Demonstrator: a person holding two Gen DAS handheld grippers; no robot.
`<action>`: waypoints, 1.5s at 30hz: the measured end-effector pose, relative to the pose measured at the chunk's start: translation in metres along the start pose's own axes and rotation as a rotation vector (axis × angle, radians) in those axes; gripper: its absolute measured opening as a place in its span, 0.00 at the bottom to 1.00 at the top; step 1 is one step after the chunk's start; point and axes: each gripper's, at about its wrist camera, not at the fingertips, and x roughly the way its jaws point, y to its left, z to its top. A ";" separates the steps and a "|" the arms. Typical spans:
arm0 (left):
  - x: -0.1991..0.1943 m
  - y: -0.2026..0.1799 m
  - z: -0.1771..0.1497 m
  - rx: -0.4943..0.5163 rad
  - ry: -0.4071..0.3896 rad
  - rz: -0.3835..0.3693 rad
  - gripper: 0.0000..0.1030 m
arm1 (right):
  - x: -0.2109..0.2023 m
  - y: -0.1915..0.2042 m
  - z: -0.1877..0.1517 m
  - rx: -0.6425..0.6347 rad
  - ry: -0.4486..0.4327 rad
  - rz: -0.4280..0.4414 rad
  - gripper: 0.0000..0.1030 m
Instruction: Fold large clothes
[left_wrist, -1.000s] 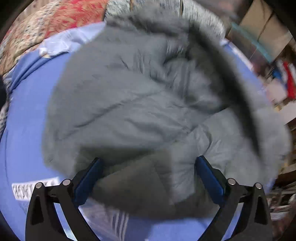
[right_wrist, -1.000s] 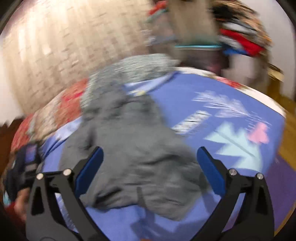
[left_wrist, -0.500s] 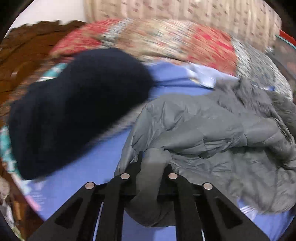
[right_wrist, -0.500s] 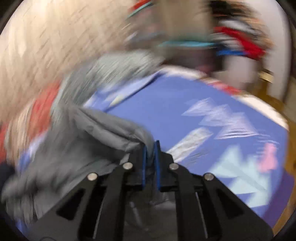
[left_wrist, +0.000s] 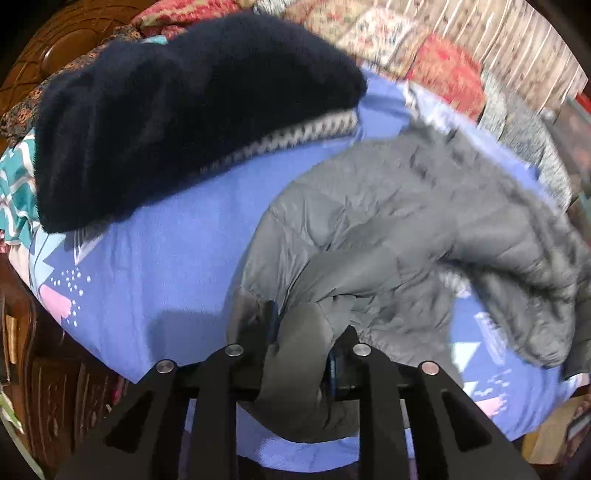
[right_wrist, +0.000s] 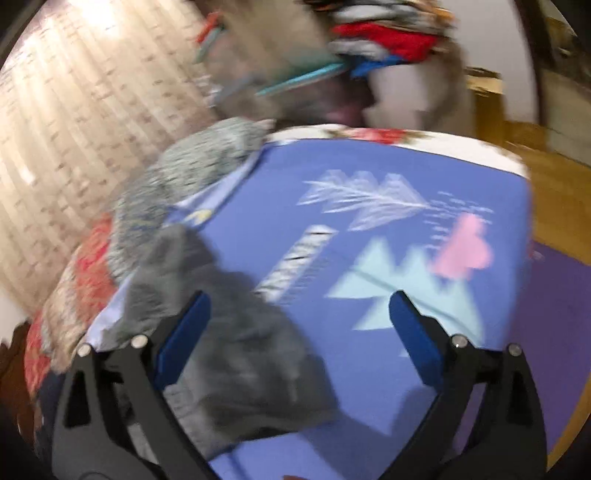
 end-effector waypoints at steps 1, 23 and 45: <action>-0.011 0.004 0.002 -0.009 -0.022 -0.019 0.47 | 0.003 0.012 0.001 -0.033 -0.002 0.029 0.92; -0.125 -0.121 0.003 0.291 -0.200 -0.486 0.85 | -0.084 0.299 -0.273 -0.887 0.712 1.193 0.04; -0.037 -0.087 0.014 0.230 0.013 -0.378 0.24 | -0.104 0.299 -0.275 -1.039 0.683 1.256 0.13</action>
